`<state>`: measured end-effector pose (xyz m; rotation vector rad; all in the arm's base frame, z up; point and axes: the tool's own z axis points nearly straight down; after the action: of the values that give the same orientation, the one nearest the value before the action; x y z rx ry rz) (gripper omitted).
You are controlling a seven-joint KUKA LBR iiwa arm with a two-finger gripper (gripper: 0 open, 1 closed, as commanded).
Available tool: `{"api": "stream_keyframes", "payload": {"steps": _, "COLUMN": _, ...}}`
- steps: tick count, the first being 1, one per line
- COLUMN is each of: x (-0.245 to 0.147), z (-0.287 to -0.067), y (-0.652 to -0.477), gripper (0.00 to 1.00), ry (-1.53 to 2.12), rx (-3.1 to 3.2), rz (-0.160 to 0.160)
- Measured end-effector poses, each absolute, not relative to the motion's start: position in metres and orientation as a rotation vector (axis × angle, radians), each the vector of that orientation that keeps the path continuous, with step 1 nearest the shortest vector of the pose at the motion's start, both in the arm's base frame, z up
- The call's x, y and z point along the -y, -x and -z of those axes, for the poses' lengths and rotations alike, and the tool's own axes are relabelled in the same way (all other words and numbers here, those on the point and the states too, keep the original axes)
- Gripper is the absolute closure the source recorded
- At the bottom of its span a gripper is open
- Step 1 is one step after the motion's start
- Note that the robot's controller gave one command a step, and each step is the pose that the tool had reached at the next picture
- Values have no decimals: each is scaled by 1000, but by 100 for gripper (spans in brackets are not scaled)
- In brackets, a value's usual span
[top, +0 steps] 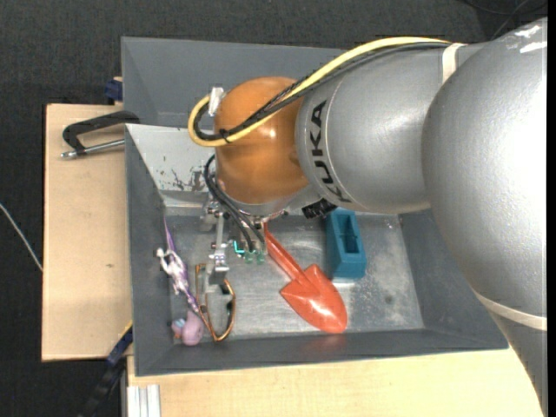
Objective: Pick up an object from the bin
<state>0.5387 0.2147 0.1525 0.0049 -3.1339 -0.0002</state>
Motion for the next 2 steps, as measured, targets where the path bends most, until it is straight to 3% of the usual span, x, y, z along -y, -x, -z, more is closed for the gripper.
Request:
{"api": "stream_keyframes", "payload": {"steps": 1, "x": -214, "z": -157, "y": -540, "gripper": 0, "ry": -1, "rx": 3140, "rz": 2}}
{"api": "stream_keyframes", "payload": {"steps": 2, "x": -204, "z": -125, "y": -533, "gripper": 0, "ry": -114, "rx": 3146, "rz": 5}}
